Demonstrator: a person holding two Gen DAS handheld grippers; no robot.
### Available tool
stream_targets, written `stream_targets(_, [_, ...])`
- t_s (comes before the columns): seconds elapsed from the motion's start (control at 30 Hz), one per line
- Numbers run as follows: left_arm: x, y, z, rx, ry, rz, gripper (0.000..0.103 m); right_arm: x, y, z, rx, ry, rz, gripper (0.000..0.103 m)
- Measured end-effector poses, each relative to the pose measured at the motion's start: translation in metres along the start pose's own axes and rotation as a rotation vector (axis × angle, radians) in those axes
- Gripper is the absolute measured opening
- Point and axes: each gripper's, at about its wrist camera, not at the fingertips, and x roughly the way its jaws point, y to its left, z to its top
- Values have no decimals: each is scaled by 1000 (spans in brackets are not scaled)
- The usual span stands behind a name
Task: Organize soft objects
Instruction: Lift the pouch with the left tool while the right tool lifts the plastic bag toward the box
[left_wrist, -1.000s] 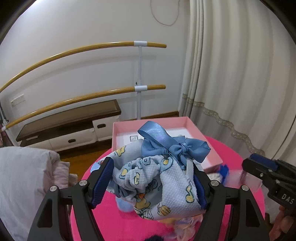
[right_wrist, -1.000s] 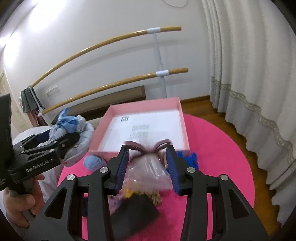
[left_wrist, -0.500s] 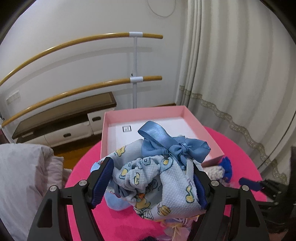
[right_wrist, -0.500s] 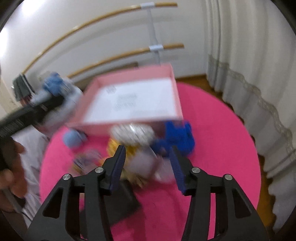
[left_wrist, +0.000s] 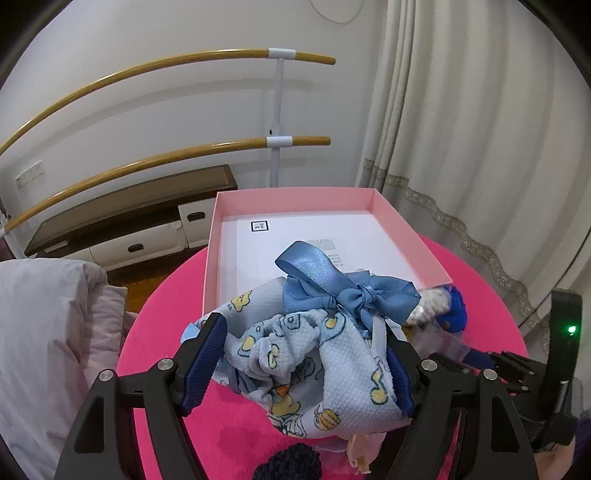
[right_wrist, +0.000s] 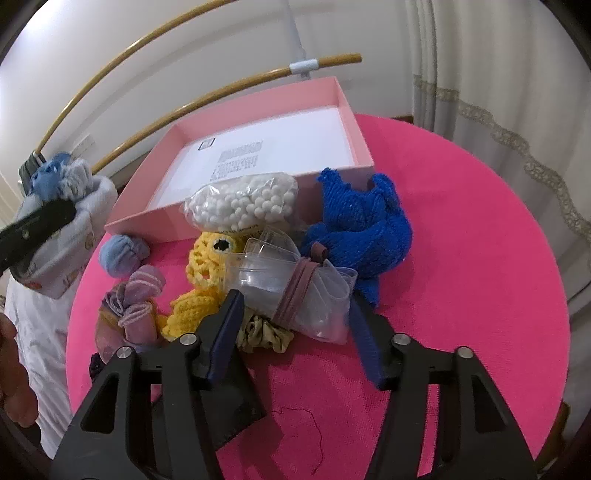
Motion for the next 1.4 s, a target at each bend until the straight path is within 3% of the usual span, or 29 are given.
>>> stream_targets(0.1, [2, -3, 0, 1, 3, 1, 73, -5, 1, -2, -20, -3, 0, 29])
stream_targets(0.17, [1, -4, -3, -2, 5, -1, 73, -9, 2, -4, -26, -9, -2, 15])
stream_targets(0.43, [3, -1, -2, 2, 7, -3, 73, -13, 8, -3, -60, -5, 0, 20])
stream_targets(0.57, [1, -1, -6, 7, 0, 9, 74, -12, 9, -2, -67, -13, -1, 15])
stream_targets(0.93, [-10, -7, -14, 3, -27, 8, 74, -69, 19, -3, -78, -125, 0, 14])
stream_targets(1.13, [-21, -7, -13, 8, -54, 11, 73, -99, 32, 18, -109, -200, 11, 14])
stream_targets(1.4, [-23, -2, 10, 4, -94, 35, 73, -97, 43, 61, -133, -245, 22, 14])
